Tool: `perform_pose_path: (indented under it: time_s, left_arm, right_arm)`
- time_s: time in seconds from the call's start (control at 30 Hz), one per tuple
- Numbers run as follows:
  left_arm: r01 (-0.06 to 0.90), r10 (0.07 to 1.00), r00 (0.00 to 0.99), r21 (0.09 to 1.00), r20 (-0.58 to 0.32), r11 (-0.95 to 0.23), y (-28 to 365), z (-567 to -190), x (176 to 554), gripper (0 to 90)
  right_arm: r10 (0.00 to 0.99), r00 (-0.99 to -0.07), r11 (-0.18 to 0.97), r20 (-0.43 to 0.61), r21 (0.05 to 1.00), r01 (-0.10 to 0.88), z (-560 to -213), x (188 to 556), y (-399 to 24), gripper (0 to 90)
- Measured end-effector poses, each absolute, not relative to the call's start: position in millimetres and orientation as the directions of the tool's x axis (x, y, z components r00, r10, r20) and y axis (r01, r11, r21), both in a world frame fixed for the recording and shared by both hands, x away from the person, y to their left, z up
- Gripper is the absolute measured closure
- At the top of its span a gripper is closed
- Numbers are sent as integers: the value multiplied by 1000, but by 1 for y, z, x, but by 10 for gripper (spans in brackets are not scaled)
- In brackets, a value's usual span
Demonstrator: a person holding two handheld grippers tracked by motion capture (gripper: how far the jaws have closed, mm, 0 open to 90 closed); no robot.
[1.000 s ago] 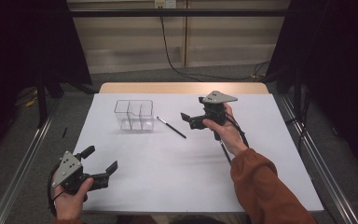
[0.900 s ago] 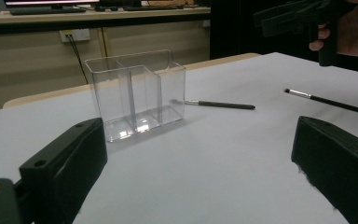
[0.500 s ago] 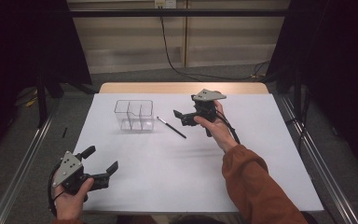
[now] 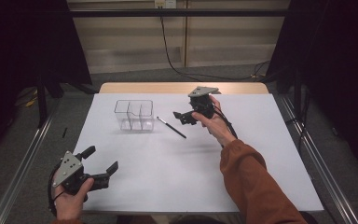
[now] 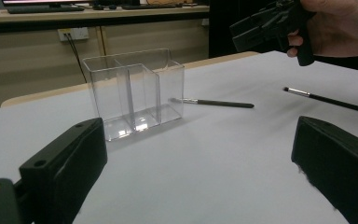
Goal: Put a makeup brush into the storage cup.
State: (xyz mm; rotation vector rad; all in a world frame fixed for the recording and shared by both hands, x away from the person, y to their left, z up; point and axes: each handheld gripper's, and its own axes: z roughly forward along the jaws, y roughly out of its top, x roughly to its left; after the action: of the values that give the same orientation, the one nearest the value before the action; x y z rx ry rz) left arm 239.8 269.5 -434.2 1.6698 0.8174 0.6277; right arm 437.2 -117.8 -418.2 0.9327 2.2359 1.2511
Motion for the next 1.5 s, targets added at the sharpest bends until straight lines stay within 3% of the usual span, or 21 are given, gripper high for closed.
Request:
perform_pose_path:
  time_s: [0.53, 0.8, 1.3, 1.5]
  left_arm:
    - [195, 783, 622, 970, -7, -146, 269, -435, 240, 33]
    - [198, 782, 623, 969, -9, -146, 269, -435, 240, 33]
    - [200, 782, 623, 968, -9, -148, 269, -435, 240, 33]
    - [200, 782, 623, 968, -6, -152, 269, -436, 240, 33]
  right_arm:
    - [646, -763, 587, -3, 641, 494, -418, 451, -107, 76]
    - [613, -790, 675, 27, 502, 541, -420, 455, -96, 59]
    - [573, -819, 789, 27, 251, 561, -427, 466, -77, 95]
    - [547, -836, 810, 54, 221, 544, -431, 466, -71, 95]
